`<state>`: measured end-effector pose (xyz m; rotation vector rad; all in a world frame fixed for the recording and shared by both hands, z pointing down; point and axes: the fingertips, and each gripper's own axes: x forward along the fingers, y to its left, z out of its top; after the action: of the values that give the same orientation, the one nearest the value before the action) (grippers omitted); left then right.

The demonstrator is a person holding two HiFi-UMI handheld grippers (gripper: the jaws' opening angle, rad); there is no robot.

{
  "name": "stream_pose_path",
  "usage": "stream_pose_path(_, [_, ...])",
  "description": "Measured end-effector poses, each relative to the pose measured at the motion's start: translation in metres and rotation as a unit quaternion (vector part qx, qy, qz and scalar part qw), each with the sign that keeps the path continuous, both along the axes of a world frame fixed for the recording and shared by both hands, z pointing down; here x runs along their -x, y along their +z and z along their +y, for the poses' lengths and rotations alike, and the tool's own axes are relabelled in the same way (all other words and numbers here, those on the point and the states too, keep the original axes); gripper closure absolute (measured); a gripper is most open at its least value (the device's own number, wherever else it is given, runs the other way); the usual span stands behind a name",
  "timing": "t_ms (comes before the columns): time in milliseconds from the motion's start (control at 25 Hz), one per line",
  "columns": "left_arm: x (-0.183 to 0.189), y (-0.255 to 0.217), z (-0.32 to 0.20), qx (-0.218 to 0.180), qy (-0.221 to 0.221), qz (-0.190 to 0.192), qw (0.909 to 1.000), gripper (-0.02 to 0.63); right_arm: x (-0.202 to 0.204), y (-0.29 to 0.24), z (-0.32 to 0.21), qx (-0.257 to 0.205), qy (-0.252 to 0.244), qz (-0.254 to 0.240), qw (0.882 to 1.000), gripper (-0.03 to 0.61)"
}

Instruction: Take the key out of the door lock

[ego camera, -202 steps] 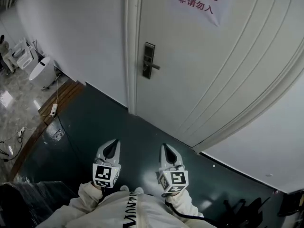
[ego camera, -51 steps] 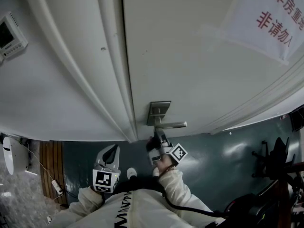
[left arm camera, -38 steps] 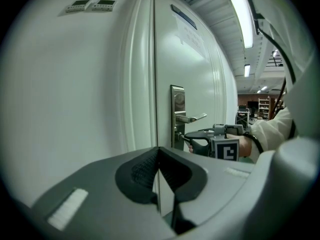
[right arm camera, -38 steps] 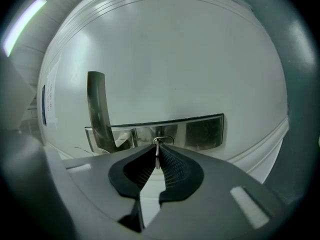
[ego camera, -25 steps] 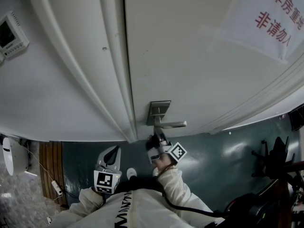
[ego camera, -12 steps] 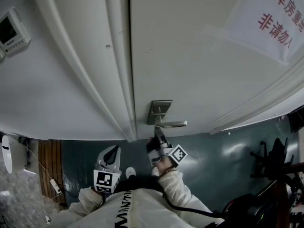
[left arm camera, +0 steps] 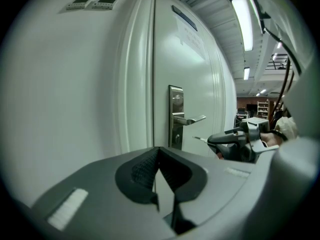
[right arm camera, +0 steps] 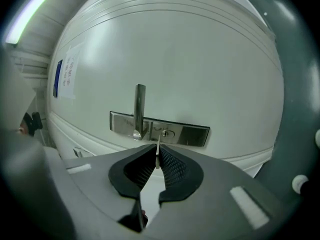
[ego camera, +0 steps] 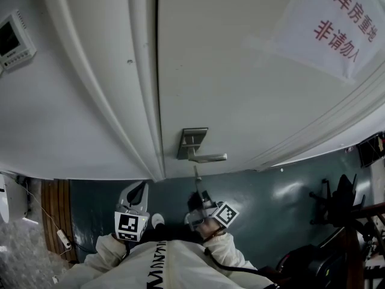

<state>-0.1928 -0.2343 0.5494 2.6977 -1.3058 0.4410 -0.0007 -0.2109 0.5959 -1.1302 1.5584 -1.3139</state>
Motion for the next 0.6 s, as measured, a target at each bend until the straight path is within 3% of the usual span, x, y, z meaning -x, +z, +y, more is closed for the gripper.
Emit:
stream_pose_path(160, [-0.01,-0.004,-0.002,-0.005,0.006,0.005,1.0,0.615,-0.004,-0.011,0.006,-0.007,-0.012,0.093,0.996,0.555])
stream_pose_path(320, [-0.011,-0.003,0.001,-0.003,0.006,0.005,1.0,0.615,-0.001,-0.022,0.011,-0.006,-0.031,0.195,0.98,0.555])
stream_pose_path(480, [-0.01,-0.002,0.001,-0.004,0.003,0.005,1.0,0.615,0.009,-0.04,0.01,-0.028,-0.055,0.308,0.95,0.555])
stream_pose_path(600, [-0.011,-0.003,0.001,-0.003,0.002,0.007,1.0,0.615,0.013,-0.05,0.009,-0.033,-0.056,0.396,0.916,0.555])
